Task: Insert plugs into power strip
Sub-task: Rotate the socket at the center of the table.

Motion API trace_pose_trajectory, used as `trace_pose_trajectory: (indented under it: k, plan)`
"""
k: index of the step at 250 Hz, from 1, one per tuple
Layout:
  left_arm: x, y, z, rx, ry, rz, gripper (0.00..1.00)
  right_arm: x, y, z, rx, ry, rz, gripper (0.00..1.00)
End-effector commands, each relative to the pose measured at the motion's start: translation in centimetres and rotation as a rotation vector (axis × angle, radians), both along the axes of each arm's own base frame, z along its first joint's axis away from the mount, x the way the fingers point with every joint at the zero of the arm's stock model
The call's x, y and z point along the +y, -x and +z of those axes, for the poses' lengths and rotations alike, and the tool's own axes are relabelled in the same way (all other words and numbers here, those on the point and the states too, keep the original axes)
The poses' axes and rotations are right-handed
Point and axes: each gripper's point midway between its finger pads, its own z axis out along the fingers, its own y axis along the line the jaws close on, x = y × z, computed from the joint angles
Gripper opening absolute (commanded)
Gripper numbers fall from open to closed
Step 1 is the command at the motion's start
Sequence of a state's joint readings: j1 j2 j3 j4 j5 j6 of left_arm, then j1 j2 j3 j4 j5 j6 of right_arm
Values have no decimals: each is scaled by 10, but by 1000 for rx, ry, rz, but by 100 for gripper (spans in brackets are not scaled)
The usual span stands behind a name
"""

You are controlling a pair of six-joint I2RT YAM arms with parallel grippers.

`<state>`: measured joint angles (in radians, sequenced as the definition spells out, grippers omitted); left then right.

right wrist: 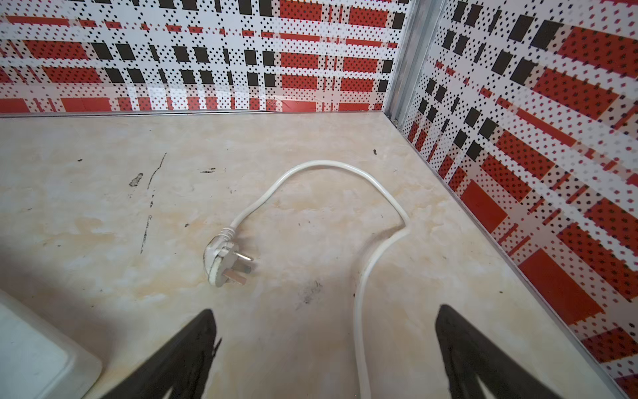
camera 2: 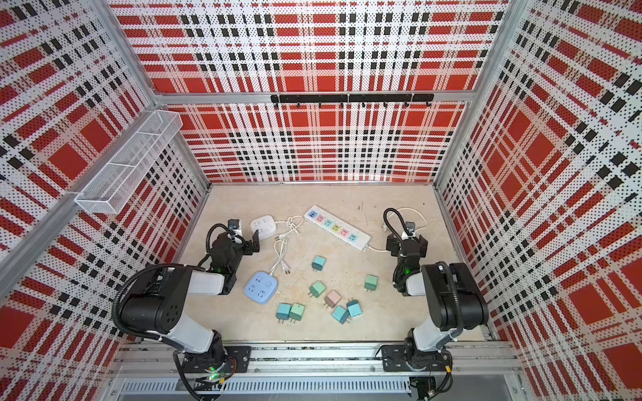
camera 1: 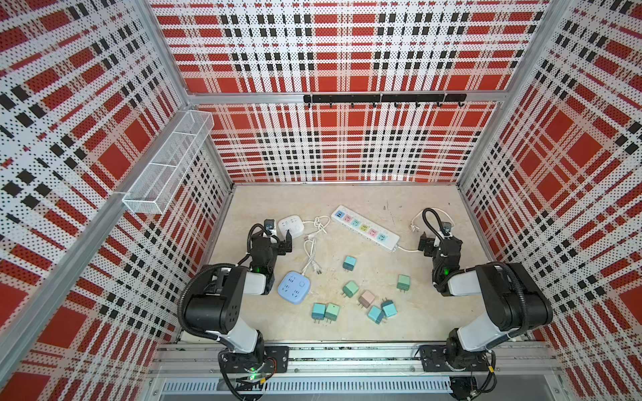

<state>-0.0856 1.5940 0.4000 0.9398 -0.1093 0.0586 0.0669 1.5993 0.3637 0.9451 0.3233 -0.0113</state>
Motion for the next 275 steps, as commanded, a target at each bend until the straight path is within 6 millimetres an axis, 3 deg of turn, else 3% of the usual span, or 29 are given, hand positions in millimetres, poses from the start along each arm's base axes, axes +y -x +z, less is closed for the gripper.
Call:
trace_pose_trajectory:
  k: [1,199,222,248,275]
  plan:
    - [0,-1,8,-18,1,-6,99,0,-6,15,-54,7,-4,100]
    - [0,-1,8,-18,1,-6,99,0,-5,17,-59,7,-4,100]
    - [-1,0,9,-26,2,-7,99,5,-4,28,-64,7,28,100]
    - [4,4,24,-45,-5,27,99,-9,1,48,-11,7,-71,100]
    - [3,5,40,-16,-26,41,99,-25,19,73,-105,-50,-183,100]
